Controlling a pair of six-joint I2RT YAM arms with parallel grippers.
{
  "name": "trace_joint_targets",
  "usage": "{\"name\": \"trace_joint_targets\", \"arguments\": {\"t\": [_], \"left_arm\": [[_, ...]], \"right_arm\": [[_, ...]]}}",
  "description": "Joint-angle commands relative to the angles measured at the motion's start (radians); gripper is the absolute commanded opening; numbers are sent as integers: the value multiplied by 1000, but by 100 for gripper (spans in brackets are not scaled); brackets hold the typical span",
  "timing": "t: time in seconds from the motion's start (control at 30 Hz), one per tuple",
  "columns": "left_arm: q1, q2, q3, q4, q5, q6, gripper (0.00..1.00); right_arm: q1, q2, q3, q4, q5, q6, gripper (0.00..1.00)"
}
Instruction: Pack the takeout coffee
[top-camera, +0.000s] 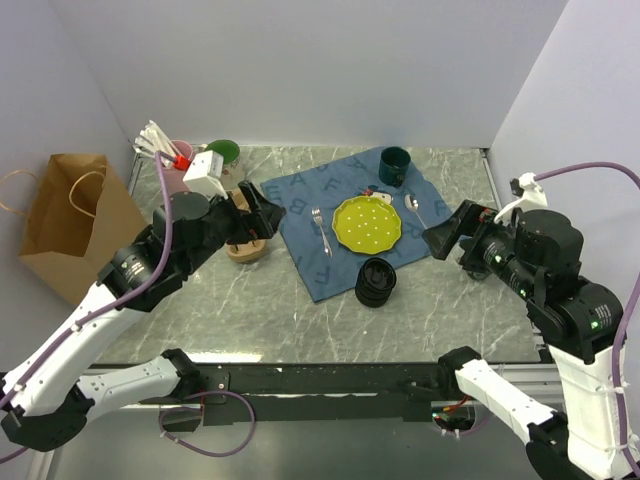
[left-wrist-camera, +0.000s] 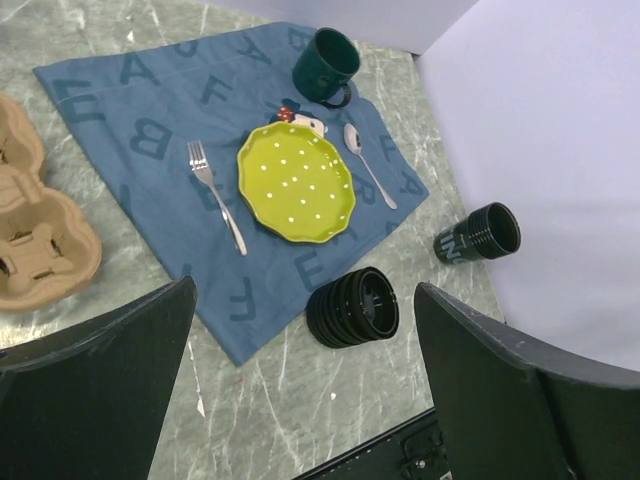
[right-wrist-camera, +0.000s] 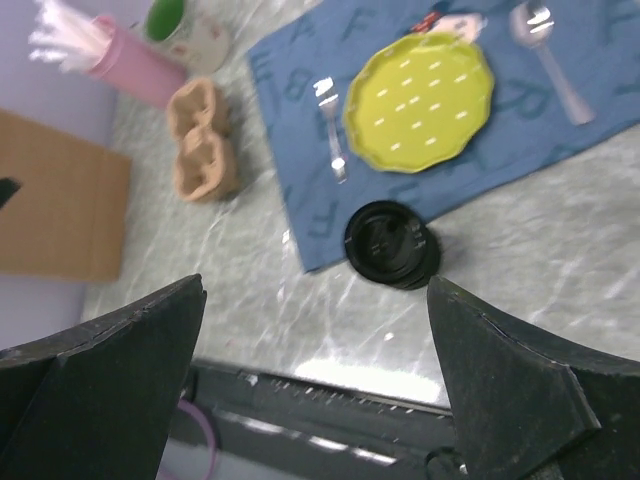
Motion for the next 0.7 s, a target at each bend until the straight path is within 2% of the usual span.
{"name": "trace_joint_targets", "arguments": {"t": [0.0,0.13,0.2,0.27,0.3,0.37,0.4,0.47,0.53,0.57,0.67], "left_arm": [[-4,10,70,28,46,42,97],[-4,-19,26,52,46,38,97],[-4,-33,-4,57,48,22,97],[-2,-54,-19,63,55,-13,97],[-4,-60,-37,64,62,-22,97],[-4,-79,-57,69,75,-51,97],[-4,-83,-74,71,81,-59,98],[-4,-91,-91,69,91,-73,98],[-2,-89,-94,63,100,-77,98],[-4,-88,-90,58,100,-77,98],[-4,-80,-79,38,106,-73,98]], "right_arm": [[1,-12,33,10,226,-81,100],[0,5,22,-86,465,-93,100],[-3,30,0,-108,499,-113,99],[-9,79,-13,-146,541,-138,95],[-17,96,-33,-148,550,-156,88],[-34,148,-48,-146,543,-250,80],[-64,166,-54,-148,543,-265,71],[-104,223,-65,-113,477,-335,66],[-198,281,-93,-80,422,-381,60],[-236,303,-97,-67,364,-389,58],[-336,382,-88,-17,314,-412,52]]}}
